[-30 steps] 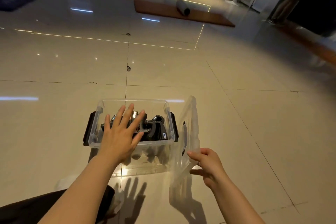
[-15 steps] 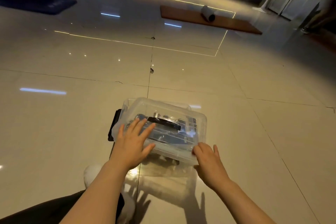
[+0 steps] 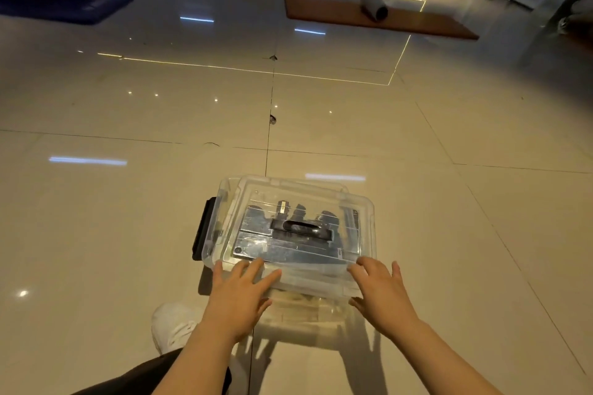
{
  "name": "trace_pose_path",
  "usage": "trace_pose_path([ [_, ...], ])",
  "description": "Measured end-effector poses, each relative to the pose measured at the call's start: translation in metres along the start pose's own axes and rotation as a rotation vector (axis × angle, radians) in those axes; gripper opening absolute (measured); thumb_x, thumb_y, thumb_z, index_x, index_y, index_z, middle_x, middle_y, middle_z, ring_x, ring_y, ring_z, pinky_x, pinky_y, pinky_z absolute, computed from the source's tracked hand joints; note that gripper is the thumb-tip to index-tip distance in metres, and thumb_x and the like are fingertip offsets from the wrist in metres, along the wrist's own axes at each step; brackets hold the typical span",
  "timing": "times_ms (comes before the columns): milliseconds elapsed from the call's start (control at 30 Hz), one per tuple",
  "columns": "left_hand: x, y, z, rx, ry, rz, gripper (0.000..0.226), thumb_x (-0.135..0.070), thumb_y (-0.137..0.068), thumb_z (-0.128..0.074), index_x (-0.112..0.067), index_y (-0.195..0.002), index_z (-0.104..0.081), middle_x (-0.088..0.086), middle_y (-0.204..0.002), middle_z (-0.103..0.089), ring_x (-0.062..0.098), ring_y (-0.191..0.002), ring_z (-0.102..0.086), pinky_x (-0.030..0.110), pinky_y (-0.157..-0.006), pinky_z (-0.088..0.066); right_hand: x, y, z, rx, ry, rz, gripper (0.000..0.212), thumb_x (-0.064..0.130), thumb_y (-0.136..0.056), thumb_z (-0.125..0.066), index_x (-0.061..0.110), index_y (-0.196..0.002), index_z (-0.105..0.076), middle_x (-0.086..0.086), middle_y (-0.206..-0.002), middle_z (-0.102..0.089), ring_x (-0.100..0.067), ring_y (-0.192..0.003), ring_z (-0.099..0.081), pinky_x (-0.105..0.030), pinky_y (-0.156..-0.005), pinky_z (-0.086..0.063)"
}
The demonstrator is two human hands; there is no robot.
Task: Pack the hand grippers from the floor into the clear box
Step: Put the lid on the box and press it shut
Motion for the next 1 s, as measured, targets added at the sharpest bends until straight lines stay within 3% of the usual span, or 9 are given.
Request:
trace_pose_path([
  [33, 0.002, -0.004, -0.005, -0.056, 0.004, 0.008, 0.064, -0.049, -0.061, -0.081, -0.041, -0.12, -0.057, 0.004, -0.13, -0.057, 0.027, -0.112, -0.059, 0.066, -0.085, -0.044, 0.001, -0.003, -0.004, -0.004, -0.048, -0.012, 0.064, 0.047, -0.087, -0.057, 0.031, -0.142, -0.029, -0.002, -0.154, -0.019, -0.024, -0.141, -0.02, -0.057, -0.112, -0.011],
  [100, 0.006, -0.008, -0.011, -0.131, 0.031, 0.038, 0.059, -0.054, -0.067, -0.072, -0.035, -0.12, -0.057, 0.006, -0.131, -0.055, 0.03, -0.114, -0.058, 0.062, -0.086, -0.046, 0.003, -0.012, -0.014, 0.021, -0.099, -0.023, 0.077, 0.058, -0.086, -0.051, 0.038, -0.148, -0.01, 0.001, -0.159, 0.003, -0.025, -0.146, -0.001, -0.056, -0.113, -0.01],
  [167, 0.01, -0.013, -0.013, -0.162, 0.034, 0.05, 0.06, -0.064, -0.079, -0.042, -0.034, -0.131, -0.045, 0.005, -0.141, -0.045, 0.031, -0.127, -0.043, 0.063, -0.097, -0.031, 0.004, -0.022, -0.023, 0.037, -0.113, -0.03, 0.078, 0.062, -0.088, -0.044, 0.041, -0.148, 0.001, 0.002, -0.158, 0.013, -0.025, -0.146, 0.008, -0.054, -0.114, -0.009],
  [233, 0.017, -0.02, -0.021, -0.158, 0.024, 0.087, 0.066, -0.07, -0.083, -0.028, -0.035, -0.138, -0.038, 0.004, -0.147, -0.036, 0.031, -0.133, -0.03, 0.062, -0.102, -0.015, 0.005, -0.035, -0.027, 0.017, -0.102, -0.009, 0.076, 0.064, -0.088, -0.037, 0.041, -0.145, 0.009, 0.001, -0.157, 0.017, -0.025, -0.146, 0.01, -0.051, -0.115, -0.004],
  [367, 0.041, -0.033, -0.032, -0.115, 0.054, 0.18, 0.066, -0.072, -0.088, -0.019, -0.035, -0.14, -0.035, 0.005, -0.144, -0.043, 0.028, -0.133, -0.026, 0.059, -0.102, -0.013, -0.001, -0.067, -0.031, -0.02, -0.061, 0.125, 0.072, 0.076, -0.08, -0.01, 0.048, -0.138, 0.022, 0.003, -0.151, 0.024, -0.023, -0.145, 0.011, -0.045, -0.111, 0.01],
  [500, 0.063, -0.043, -0.04, -0.15, 0.101, 0.252, 0.077, -0.081, -0.081, -0.025, -0.034, -0.142, -0.034, 0.005, -0.146, -0.039, 0.025, -0.136, -0.022, 0.058, -0.104, -0.011, -0.009, -0.08, -0.037, -0.058, -0.049, 0.161, 0.071, 0.074, -0.087, -0.021, 0.045, -0.147, 0.004, -0.004, -0.157, -0.008, -0.026, -0.144, -0.011, -0.052, -0.113, -0.011],
  [700, 0.062, -0.047, -0.042, -0.154, 0.166, 0.264, 0.086, -0.085, -0.076, -0.017, -0.034, -0.145, -0.023, 0.006, -0.153, -0.025, 0.022, -0.142, -0.002, 0.063, -0.104, -0.019, -0.013, -0.081, -0.041, -0.079, -0.101, 0.164, 0.07, 0.078, -0.081, -0.019, 0.058, -0.135, 0.021, 0.006, -0.155, 0.014, -0.014, -0.142, 0.012, -0.041, -0.112, 0.014],
  [867, 0.057, -0.042, -0.026, -0.024, 0.177, 0.296, 0.1, -0.09, -0.055, 0.013, -0.039, -0.141, 0.016, -0.003, -0.156, 0.015, 0.017, -0.137, 0.027, 0.056, -0.112, -0.003, -0.002, -0.074, -0.037, -0.073, -0.142, 0.126, 0.078, 0.082, -0.073, -0.002, 0.048, -0.142, 0.007, 0.007, -0.152, 0.019, -0.02, -0.145, 0.009, -0.042, -0.112, 0.014],
  [1000, 0.051, -0.047, -0.007, -0.018, 0.2, 0.341, 0.107, -0.089, -0.052, 0.016, -0.043, -0.146, -0.005, -0.001, -0.158, 0.0, 0.024, -0.144, 0.01, 0.057, -0.112, 0.001, 0.015, -0.058, -0.039, -0.091, -0.186, 0.017, 0.08, 0.077, -0.079, -0.019, 0.039, -0.143, 0.01, 0.006, -0.151, 0.021, -0.022, -0.145, 0.011, -0.046, -0.109, 0.015],
])
Point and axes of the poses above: each hand's wrist, its own y-axis away from the middle knuckle, its own z-axis out of the back of the hand, x = y × z, the point moved 3 cm from there along -y, towards the middle knuckle
